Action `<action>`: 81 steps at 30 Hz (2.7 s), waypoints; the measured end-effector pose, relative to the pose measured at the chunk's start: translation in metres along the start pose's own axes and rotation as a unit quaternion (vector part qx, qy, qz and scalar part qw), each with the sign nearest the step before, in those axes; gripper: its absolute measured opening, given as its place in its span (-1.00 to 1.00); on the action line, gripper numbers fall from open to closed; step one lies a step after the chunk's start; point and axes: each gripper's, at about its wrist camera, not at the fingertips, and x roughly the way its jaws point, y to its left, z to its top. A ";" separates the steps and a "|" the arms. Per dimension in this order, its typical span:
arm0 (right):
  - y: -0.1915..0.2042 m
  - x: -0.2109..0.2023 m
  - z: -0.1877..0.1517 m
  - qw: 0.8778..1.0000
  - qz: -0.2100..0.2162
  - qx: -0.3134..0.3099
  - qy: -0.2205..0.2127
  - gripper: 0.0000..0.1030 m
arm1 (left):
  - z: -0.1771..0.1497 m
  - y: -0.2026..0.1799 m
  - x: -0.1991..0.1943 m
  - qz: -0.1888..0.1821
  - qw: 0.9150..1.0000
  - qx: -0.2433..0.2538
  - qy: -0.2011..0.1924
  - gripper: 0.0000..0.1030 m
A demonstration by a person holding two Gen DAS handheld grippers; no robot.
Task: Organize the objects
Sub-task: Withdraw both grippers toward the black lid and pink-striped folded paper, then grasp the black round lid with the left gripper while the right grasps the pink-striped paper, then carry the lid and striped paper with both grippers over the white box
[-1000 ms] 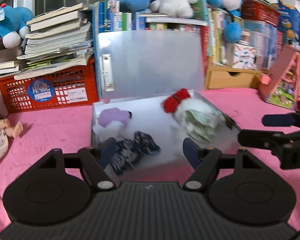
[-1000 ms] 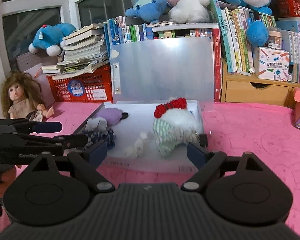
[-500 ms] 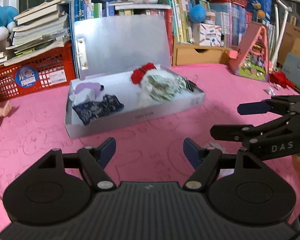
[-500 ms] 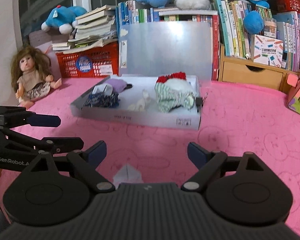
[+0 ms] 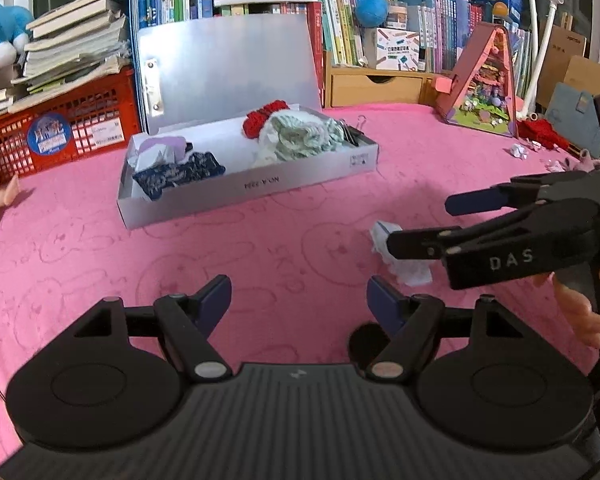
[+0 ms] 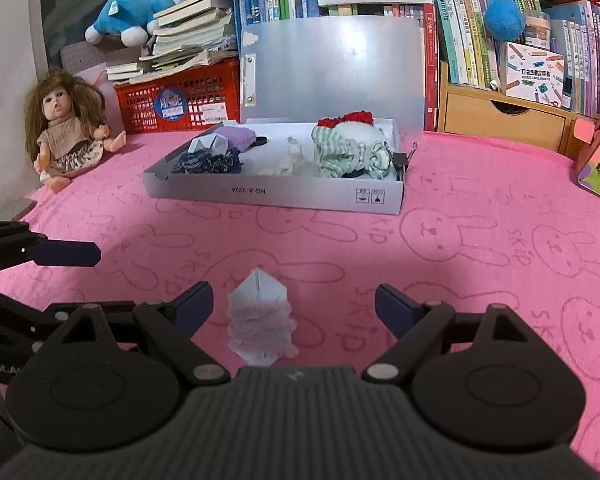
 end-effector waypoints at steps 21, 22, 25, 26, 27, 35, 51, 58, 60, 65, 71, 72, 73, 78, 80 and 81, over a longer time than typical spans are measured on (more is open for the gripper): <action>0.011 0.011 -0.011 1.000 0.003 -0.012 0.014 0.79 | -0.038 -0.022 -0.004 -0.046 0.999 0.004 0.015 0.18; 0.012 0.011 -0.012 1.000 0.001 -0.015 0.014 0.77 | -0.038 -0.023 -0.003 -0.046 0.999 0.003 0.015 0.17; 0.015 0.012 -0.013 1.000 -0.002 -0.023 0.014 0.76 | -0.038 -0.025 -0.001 -0.040 0.999 0.007 0.008 0.07; 0.015 0.013 -0.014 1.000 -0.001 -0.024 0.014 0.76 | -0.038 -0.025 0.000 -0.038 0.999 0.006 0.007 0.05; 0.016 0.013 -0.014 1.000 -0.001 -0.024 0.015 0.76 | -0.038 -0.026 0.000 -0.037 0.999 0.005 0.006 0.05; 0.019 0.015 -0.018 1.000 -0.011 -0.028 0.008 0.69 | -0.039 -0.030 0.001 -0.026 1.000 0.011 0.000 0.04; 0.018 0.010 -0.021 0.999 -0.020 -0.031 -0.005 0.07 | -0.040 -0.032 0.001 -0.016 1.000 0.006 -0.002 -0.13; 0.023 0.010 -0.023 0.999 -0.020 -0.042 -0.007 0.02 | -0.040 -0.029 0.000 -0.016 1.000 0.005 -0.003 -0.28; 0.023 0.010 -0.023 0.999 -0.021 -0.044 -0.007 0.02 | -0.040 -0.029 -0.001 -0.017 1.000 0.005 -0.003 -0.28; 0.024 0.010 -0.023 0.999 -0.023 -0.045 -0.007 0.01 | -0.039 -0.030 -0.003 -0.016 1.000 0.005 -0.005 -0.28; 0.026 0.009 -0.023 0.999 -0.021 -0.047 -0.009 -0.20 | -0.035 -0.028 -0.005 -0.011 1.000 0.003 -0.012 -0.28; 0.027 0.009 -0.022 0.999 -0.022 -0.048 -0.010 -0.20 | -0.034 -0.027 -0.005 -0.009 1.000 0.003 -0.013 -0.28; 0.028 0.009 -0.022 0.998 -0.024 -0.050 -0.011 -0.21 | -0.034 -0.027 -0.006 -0.008 1.000 0.003 -0.014 -0.28; 0.028 0.008 -0.021 0.999 -0.024 -0.044 -0.012 -0.22 | -0.030 -0.021 -0.006 0.004 1.000 -0.005 -0.017 -0.28; 0.027 0.007 -0.021 0.999 -0.024 -0.040 -0.013 -0.22 | -0.028 -0.018 -0.005 0.007 1.000 -0.012 -0.015 -0.28; 0.027 0.007 -0.020 0.999 -0.024 -0.038 -0.014 -0.22 | -0.027 -0.016 -0.005 0.009 1.000 -0.014 -0.015 -0.28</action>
